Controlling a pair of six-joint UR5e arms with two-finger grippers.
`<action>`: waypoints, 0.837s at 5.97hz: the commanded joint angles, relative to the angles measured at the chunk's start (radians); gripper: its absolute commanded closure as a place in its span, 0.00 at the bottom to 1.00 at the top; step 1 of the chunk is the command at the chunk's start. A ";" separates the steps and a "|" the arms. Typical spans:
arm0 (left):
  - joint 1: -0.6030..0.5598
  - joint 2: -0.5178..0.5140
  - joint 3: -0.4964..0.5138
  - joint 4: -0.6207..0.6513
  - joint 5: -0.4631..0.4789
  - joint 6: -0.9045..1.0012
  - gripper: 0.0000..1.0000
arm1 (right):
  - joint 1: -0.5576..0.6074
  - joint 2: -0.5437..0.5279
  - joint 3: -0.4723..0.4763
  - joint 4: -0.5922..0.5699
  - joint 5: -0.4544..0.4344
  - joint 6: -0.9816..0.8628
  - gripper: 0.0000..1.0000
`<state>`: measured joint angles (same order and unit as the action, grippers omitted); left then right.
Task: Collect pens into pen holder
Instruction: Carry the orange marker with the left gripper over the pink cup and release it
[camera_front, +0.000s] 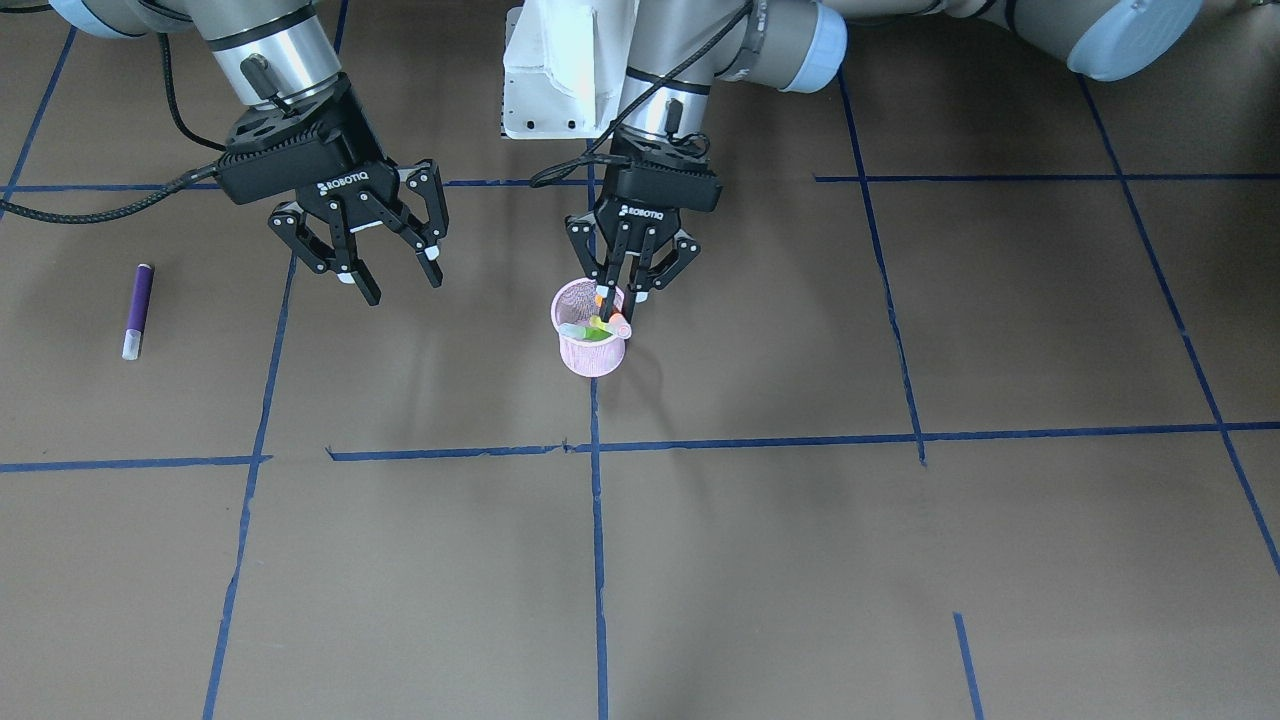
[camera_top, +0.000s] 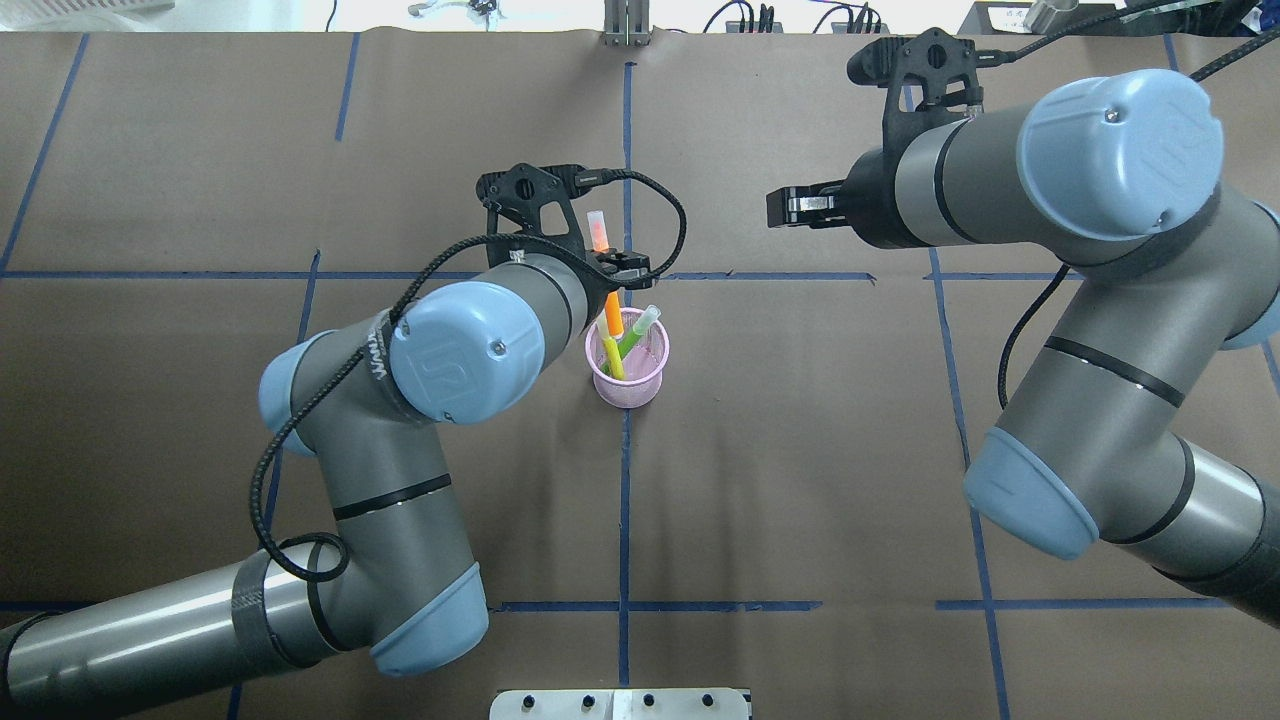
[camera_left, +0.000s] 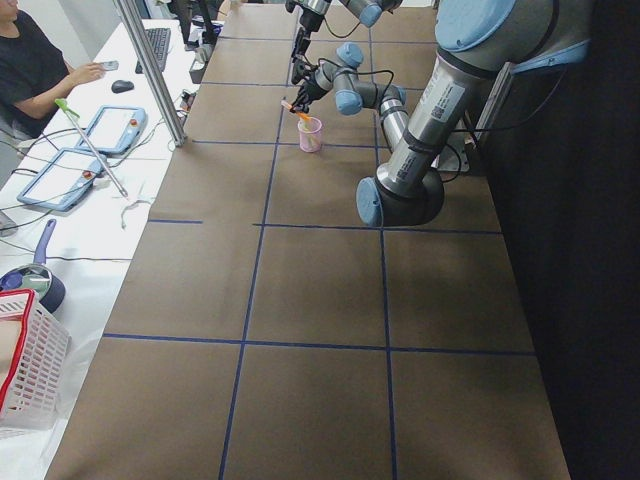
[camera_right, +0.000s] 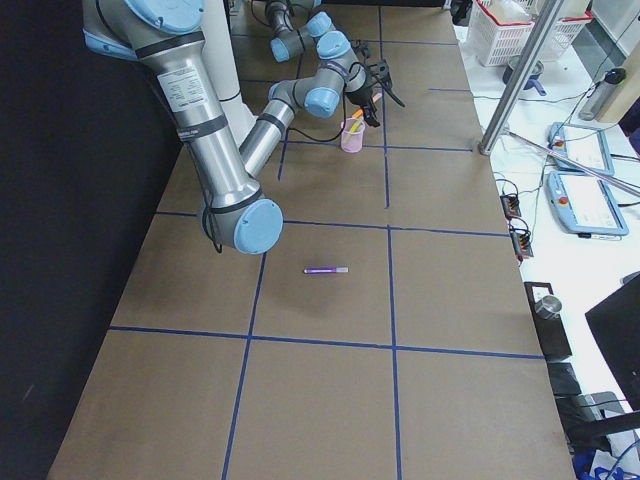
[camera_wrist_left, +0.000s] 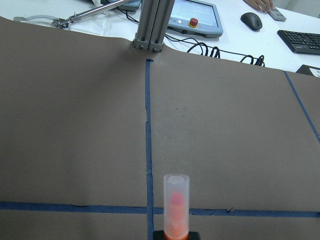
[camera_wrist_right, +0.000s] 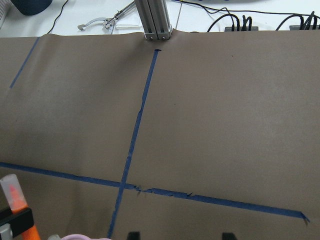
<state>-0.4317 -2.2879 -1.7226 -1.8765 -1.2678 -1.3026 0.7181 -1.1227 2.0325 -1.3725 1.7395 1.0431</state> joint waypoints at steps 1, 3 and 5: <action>0.025 -0.004 0.035 -0.010 0.022 0.002 0.87 | 0.000 -0.023 0.002 -0.002 -0.002 0.000 0.37; 0.028 -0.001 0.035 -0.012 0.022 0.006 0.12 | 0.004 -0.066 0.006 0.000 -0.002 -0.002 0.37; 0.025 -0.001 0.018 -0.070 0.019 0.009 0.03 | 0.039 -0.100 0.012 -0.057 0.030 -0.012 0.31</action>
<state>-0.4047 -2.2895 -1.7006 -1.9143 -1.2473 -1.2954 0.7384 -1.2148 2.0432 -1.3929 1.7497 1.0381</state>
